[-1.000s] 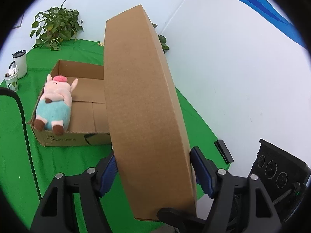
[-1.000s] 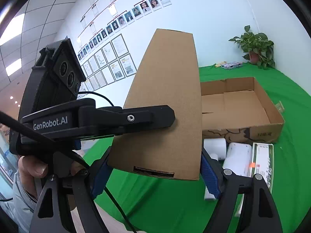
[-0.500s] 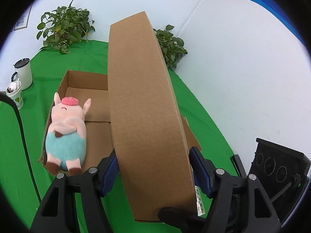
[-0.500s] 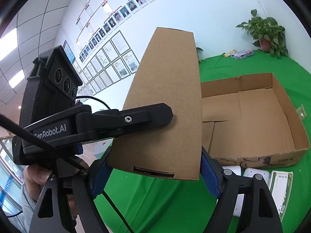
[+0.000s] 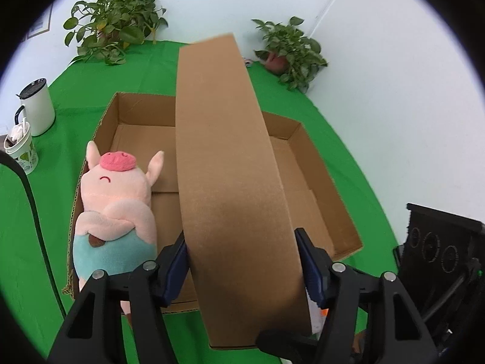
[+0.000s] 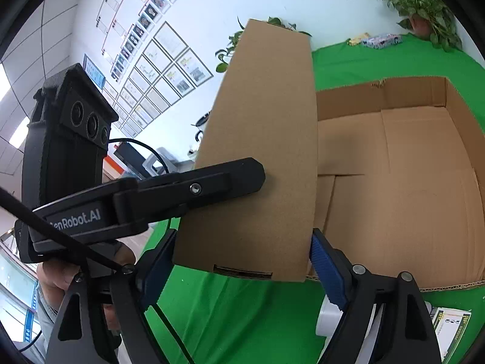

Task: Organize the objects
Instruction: 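Lift the long brown box with the left tool over the open box, then lower the long brown box into the open box beside the pig, release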

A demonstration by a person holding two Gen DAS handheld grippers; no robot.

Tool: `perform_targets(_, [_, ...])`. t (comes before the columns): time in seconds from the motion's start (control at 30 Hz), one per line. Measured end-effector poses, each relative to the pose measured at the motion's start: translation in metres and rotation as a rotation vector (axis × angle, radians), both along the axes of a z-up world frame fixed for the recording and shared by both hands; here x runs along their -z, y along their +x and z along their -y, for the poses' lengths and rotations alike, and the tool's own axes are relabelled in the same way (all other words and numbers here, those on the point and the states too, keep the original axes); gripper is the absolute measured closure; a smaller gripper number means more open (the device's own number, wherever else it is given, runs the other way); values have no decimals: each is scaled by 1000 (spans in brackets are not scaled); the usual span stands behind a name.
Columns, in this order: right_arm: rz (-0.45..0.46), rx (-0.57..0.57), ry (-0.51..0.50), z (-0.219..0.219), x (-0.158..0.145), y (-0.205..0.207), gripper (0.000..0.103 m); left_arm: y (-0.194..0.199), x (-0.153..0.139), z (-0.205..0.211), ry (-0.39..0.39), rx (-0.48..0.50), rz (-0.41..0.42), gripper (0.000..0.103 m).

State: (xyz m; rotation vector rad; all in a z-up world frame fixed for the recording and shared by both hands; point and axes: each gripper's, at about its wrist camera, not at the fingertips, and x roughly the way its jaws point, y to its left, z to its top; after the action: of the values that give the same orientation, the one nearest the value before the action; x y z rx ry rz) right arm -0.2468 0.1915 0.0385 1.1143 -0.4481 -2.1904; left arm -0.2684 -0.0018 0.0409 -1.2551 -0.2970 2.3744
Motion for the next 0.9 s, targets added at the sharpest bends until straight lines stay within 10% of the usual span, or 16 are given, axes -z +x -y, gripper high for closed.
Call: perform_targets(0.9, [200, -18, -44, -7, 92, -67, 16, -48, 67, -18, -251, -92, 165, 42])
